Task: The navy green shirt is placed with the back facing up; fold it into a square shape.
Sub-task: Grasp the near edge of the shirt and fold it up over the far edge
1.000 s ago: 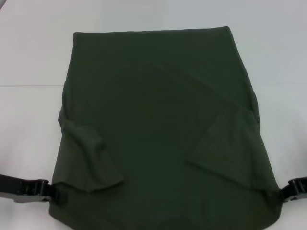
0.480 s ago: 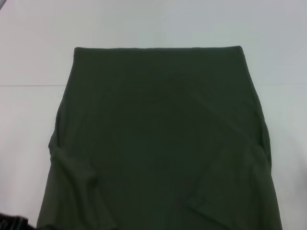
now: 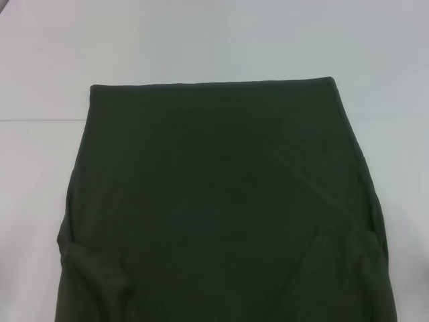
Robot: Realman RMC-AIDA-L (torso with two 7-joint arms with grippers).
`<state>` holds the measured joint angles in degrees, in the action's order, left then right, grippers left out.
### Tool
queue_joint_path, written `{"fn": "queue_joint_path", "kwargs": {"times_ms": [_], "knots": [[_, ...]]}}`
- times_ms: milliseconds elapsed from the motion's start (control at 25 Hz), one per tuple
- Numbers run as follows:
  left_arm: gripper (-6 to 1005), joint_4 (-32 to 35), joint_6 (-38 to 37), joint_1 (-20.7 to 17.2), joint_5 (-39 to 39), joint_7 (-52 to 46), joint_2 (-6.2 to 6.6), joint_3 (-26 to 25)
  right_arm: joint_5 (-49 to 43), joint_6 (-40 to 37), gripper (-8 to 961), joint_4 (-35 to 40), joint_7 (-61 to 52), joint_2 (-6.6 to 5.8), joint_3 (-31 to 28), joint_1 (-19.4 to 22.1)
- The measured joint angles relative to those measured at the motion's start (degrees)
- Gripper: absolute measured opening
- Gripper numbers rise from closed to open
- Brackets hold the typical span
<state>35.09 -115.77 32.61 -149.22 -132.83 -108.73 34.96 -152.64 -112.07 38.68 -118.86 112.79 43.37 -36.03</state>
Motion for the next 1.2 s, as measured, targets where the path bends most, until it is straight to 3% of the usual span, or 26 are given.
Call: {"fn": "queue_joint_path", "kwargs": {"times_ms": [240, 520, 720, 1040, 1200], "knots": [[32, 0.09, 0.90, 0.26, 0.48, 1.30, 0.02, -4.89, 0.40, 1.00, 43, 0.34, -0.53, -0.01, -5.12, -0.25], [32, 0.01, 6.43, -0.20, 3.61, 3.01, 0.10, -21.74, 4.54, 6.38, 43, 0.50, -0.28, -1.32, -19.92, 0.34], [31, -0.50, 10.46, -1.28, 8.87, 2.99, -0.67, -24.04, 12.03, 10.69, 43, 0.21, 0.01, -1.42, -21.02, 1.67], [31, -3.41, 19.30, -3.61, 21.12, 3.48, -2.49, -25.08, 25.50, 20.12, 43, -0.17, 3.05, -0.12, -21.14, 4.17], [32, -5.94, 23.44, -4.07, 27.51, 6.33, -3.59, -25.48, 27.65, 25.77, 43, -0.78, 5.40, 0.79, -21.20, 4.36]]}}
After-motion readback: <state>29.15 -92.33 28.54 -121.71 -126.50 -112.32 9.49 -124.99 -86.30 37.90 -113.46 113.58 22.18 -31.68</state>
